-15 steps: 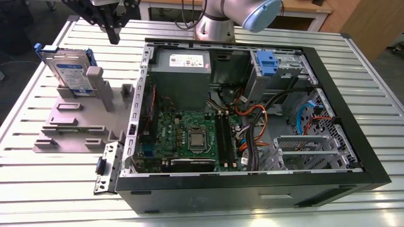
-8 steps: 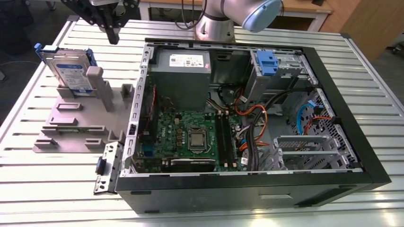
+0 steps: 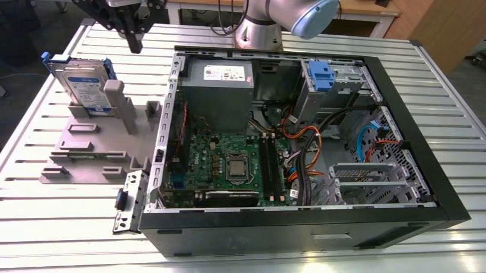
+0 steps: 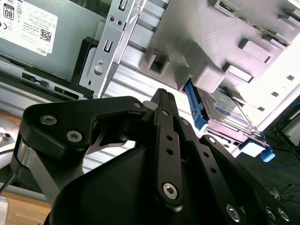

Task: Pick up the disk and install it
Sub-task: 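Reach for the disk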

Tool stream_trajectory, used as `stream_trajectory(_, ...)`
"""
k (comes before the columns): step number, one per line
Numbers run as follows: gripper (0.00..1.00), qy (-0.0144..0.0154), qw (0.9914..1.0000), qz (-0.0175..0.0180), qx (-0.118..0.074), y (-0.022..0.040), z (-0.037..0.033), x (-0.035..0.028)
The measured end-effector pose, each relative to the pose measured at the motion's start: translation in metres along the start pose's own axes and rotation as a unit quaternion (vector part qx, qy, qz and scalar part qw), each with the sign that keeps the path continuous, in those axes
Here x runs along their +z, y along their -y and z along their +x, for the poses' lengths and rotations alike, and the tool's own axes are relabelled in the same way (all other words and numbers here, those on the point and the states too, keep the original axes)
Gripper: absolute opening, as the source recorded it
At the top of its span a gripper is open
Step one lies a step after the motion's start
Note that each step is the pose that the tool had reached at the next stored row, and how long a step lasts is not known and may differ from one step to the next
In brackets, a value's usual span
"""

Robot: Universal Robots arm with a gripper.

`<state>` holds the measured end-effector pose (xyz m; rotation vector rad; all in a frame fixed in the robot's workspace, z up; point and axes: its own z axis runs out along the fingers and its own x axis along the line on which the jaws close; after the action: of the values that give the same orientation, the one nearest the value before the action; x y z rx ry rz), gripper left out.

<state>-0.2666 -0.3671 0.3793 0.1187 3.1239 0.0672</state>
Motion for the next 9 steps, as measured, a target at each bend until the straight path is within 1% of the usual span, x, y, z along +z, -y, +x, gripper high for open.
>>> stream_trajectory(9,0.11,-0.0002,1.00000,0.0000,0.000,0.0002,0.0020,0.0002)
